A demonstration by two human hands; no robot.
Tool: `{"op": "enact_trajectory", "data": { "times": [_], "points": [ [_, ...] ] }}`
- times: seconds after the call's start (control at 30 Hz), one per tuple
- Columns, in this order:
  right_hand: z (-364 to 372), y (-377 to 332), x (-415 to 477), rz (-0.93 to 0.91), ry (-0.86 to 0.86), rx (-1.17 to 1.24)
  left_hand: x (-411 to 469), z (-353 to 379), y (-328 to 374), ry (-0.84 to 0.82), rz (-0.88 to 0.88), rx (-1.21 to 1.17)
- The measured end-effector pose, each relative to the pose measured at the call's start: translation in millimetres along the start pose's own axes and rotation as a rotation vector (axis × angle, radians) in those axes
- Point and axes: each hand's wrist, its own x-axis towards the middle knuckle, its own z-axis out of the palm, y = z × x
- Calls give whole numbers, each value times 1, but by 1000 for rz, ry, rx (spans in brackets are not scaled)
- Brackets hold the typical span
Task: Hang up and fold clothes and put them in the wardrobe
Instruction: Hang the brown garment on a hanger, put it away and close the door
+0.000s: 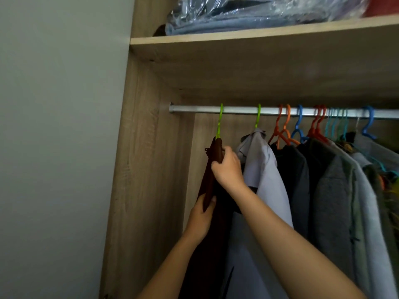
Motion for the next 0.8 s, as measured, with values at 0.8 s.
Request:
{"op": "enact_trajectory", "data": {
  "times": [0.8],
  "points": [
    [-302,4,-289,277,404,-220,-254,190,104,-273,58,-142]
  ]
}}
